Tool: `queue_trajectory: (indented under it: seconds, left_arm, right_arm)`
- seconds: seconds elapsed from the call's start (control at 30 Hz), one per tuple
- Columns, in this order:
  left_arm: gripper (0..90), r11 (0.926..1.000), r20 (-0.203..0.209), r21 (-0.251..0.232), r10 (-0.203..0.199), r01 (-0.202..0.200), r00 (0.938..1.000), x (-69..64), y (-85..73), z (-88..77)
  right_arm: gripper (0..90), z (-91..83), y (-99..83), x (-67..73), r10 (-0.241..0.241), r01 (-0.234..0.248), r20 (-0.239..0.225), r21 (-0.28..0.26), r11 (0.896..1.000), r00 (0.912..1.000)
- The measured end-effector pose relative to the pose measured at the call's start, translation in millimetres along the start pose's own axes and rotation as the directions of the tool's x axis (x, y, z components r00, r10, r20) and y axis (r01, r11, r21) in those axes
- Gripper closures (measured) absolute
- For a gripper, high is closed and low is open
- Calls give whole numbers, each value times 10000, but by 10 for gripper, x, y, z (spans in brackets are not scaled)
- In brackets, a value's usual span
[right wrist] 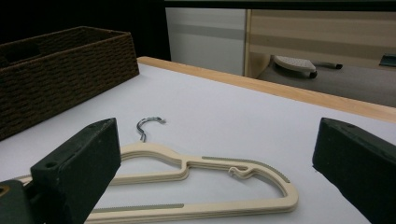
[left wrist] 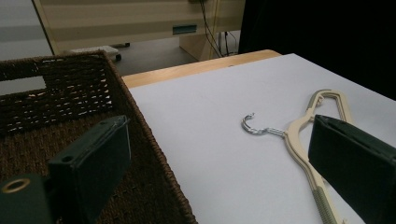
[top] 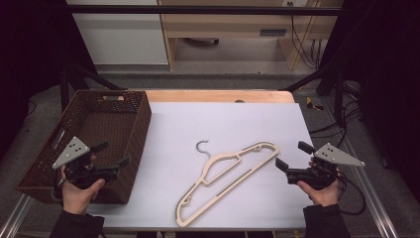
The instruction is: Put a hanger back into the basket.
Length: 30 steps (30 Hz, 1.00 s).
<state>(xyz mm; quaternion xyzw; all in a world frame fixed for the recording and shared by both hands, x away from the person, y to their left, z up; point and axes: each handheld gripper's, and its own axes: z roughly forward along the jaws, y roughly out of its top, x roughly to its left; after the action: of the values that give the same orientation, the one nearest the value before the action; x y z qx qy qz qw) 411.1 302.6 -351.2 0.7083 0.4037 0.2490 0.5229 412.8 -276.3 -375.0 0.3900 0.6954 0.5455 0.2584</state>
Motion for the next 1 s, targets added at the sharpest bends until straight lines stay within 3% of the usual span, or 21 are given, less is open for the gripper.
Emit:
queue_trajectory:
  seconds: [0.4, 0.57, 0.83, 1.0]
  left_arm:
    - [63, 9991, 268, 390, 169, -180, 9995, -174, -11, 156]
    - [71, 9967, 586, 711, 348, -390, 9977, -321, -19, 270]
    - [93, 9839, 1248, 1570, 659, -853, 9900, -595, -108, 524]
    - [117, 9630, 1738, 2355, 911, -1313, 9805, -751, -197, 694]
  right_arm:
    - [13, 47, -4, 39, -94, 95, -64, 189, 9998, 9999]
    - [14, 63, -2, 66, -127, 131, -146, 240, 9996, 9998]
    - [14, 110, -12, 96, -199, 207, -191, 449, 9988, 9996]
    - [16, 130, -17, 112, -204, 217, -241, 554, 9982, 9995]
